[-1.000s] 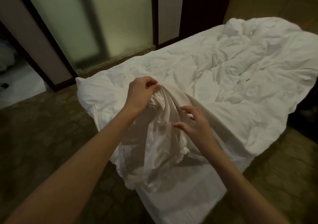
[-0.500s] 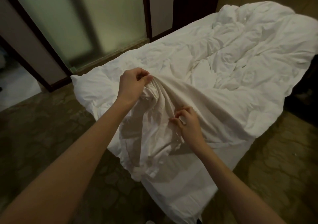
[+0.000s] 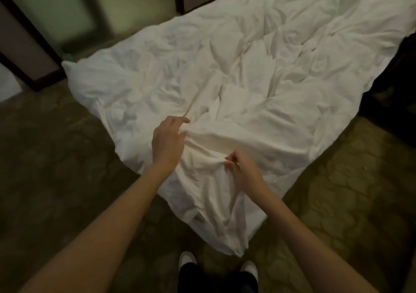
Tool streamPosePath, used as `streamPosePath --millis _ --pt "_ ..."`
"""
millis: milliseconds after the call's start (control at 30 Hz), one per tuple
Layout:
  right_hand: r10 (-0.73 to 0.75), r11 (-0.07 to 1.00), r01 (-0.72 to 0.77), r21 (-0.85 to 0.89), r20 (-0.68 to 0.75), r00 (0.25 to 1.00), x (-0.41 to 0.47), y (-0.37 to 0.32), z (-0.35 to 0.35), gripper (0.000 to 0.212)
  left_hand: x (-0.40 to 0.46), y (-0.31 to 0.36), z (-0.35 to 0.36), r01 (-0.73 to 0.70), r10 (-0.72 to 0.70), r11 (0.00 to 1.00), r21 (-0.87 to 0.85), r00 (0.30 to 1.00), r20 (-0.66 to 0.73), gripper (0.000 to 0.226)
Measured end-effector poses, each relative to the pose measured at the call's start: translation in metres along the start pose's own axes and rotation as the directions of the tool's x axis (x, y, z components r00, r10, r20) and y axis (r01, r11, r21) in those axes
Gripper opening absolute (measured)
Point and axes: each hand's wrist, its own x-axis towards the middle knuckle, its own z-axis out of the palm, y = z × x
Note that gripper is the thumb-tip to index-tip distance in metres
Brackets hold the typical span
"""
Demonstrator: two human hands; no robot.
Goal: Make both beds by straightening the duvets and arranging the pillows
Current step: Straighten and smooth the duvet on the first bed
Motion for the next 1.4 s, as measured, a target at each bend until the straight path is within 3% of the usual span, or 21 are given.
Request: streamPosePath --millis 67,167,233,300,433,533,667,800,867,933,1033,1133,1267,1333,1400 --pt "-0.012 1.000 0.012 -0.005 0.023 1.000 -0.003 0.019 0.011 0.010 -0.039 0.009 0.021 -0.103 0.103 0.995 0.006 0.991 -0.088 0.023" --pt "-0.059 0.998 0.059 0.005 0.058 0.997 -0.006 0.045 0.023 0.009 -0.099 0.006 0.063 -0.127 0.128 0.990 0.059 0.991 -0.023 0.034" --pt "-0.097 0.995 0.095 0.023 0.069 0.993 -0.008 0.068 0.026 0.006 -0.132 -0.005 0.092 -0.057 0.048 0.994 0.097 0.995 0.091 0.046" --pt "-0.174 0.984 0.176 -0.026 0.066 0.982 -0.012 0.097 0.025 0.016 -0.152 -0.015 0.116 0.050 -0.068 0.994 0.095 0.976 0.205 0.058" --pt "-0.316 0.929 0.322 -0.185 0.059 0.947 -0.023 0.155 0.014 0.036 -0.165 -0.022 0.150 0.071 -0.108 0.987 0.142 0.956 0.272 0.067" --pt "-0.408 0.857 0.424 -0.293 0.115 0.905 -0.021 0.189 0.017 0.049 -0.173 -0.018 0.171 -0.006 -0.072 0.974 0.224 0.940 0.334 0.059" --pt "-0.416 0.770 0.439 -0.463 0.158 0.895 -0.009 0.219 0.030 0.055 -0.181 -0.027 0.197 -0.076 -0.019 0.963 0.259 0.938 0.346 0.055" --pt "-0.451 0.737 0.430 -0.521 0.095 0.888 0.009 0.243 0.038 0.037 -0.172 -0.035 0.212 -0.068 0.022 0.970 0.232 0.981 0.192 0.021" --pt "-0.477 0.732 0.408 -0.546 0.017 0.879 0.018 0.245 0.043 0.026 -0.168 -0.037 0.216 0.016 -0.053 0.983 0.184 0.979 0.198 0.015" --pt "-0.503 0.728 0.409 -0.549 -0.023 0.864 0.024 0.241 0.045 0.027 -0.167 -0.040 0.216 0.089 -0.113 0.986 0.138 0.977 0.181 0.011" --pt "-0.571 0.714 0.475 -0.514 -0.034 0.821 0.020 0.237 0.039 0.026 -0.168 -0.041 0.210 0.077 -0.093 0.993 0.092 0.977 0.191 0.019" --pt "-0.603 0.697 0.527 -0.486 0.000 0.797 0.002 0.229 0.009 0.025 -0.167 -0.025 0.191 0.078 -0.058 0.992 -0.102 0.980 0.191 0.028" --pt "-0.577 0.737 0.552 -0.389 0.062 0.814 -0.017 0.208 -0.042 0.030 -0.172 0.003 0.168 0.133 -0.077 0.946 -0.295 0.978 0.193 0.009" --pt "-0.511 0.797 0.510 -0.324 0.089 0.855 -0.018 0.208 -0.049 0.035 -0.175 0.003 0.173 0.100 -0.056 0.962 -0.256 0.984 0.171 0.014" --pt "-0.441 0.807 0.463 -0.368 0.147 0.885 -0.018 0.225 -0.036 0.047 -0.184 -0.010 0.188 0.082 -0.068 0.996 -0.043 0.962 0.263 0.038"
